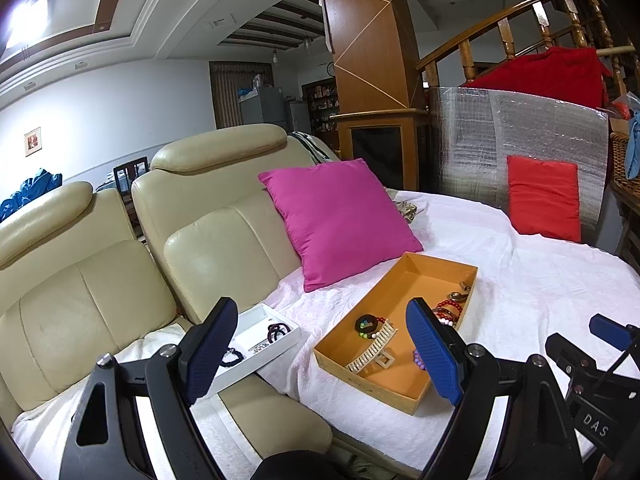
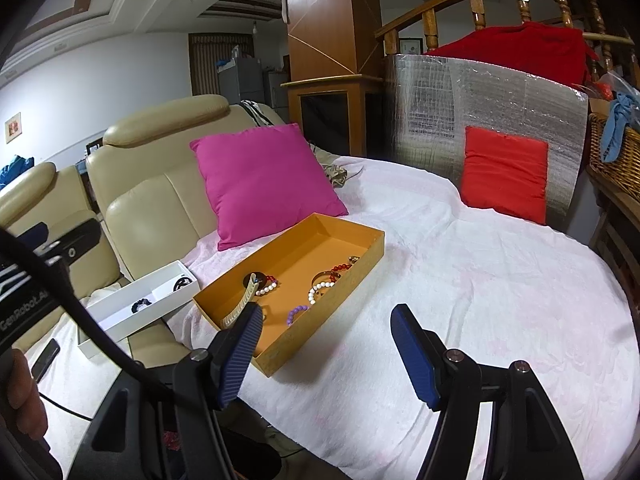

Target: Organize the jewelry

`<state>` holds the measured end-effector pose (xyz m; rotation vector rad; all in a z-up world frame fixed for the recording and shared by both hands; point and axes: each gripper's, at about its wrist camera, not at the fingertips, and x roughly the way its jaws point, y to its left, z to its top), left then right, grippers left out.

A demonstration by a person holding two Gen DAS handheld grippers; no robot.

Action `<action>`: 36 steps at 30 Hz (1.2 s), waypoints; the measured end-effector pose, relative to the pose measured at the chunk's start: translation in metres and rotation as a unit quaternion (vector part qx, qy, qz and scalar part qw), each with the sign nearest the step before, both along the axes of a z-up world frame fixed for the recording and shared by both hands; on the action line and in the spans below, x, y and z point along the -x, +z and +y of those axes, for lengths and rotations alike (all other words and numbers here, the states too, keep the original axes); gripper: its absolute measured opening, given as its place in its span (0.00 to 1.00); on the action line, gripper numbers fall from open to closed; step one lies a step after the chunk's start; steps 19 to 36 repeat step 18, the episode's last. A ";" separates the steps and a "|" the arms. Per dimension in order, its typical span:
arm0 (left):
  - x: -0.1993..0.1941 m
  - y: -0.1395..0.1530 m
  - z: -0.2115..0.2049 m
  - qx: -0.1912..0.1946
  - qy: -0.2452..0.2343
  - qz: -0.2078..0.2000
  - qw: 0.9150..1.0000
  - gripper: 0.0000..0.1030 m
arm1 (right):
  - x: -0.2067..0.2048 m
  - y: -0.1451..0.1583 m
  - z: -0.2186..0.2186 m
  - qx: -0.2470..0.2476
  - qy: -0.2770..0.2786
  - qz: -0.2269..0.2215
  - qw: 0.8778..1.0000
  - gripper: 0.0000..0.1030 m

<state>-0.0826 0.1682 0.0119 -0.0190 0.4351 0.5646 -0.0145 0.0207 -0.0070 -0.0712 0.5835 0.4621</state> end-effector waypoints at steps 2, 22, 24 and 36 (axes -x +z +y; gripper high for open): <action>-0.002 -0.001 0.002 0.000 0.002 0.002 1.000 0.84 | -0.006 0.000 0.004 0.002 0.003 0.001 1.000 0.68; -0.024 -0.011 0.015 -0.008 0.023 0.016 1.000 0.84 | -0.051 -0.016 0.041 -0.001 0.027 0.019 0.999 0.68; -0.024 -0.011 0.015 -0.008 0.023 0.016 1.000 0.84 | -0.051 -0.016 0.041 -0.001 0.027 0.019 0.999 0.68; -0.024 -0.011 0.015 -0.008 0.023 0.016 1.000 0.84 | -0.051 -0.016 0.041 -0.001 0.027 0.019 0.999 0.68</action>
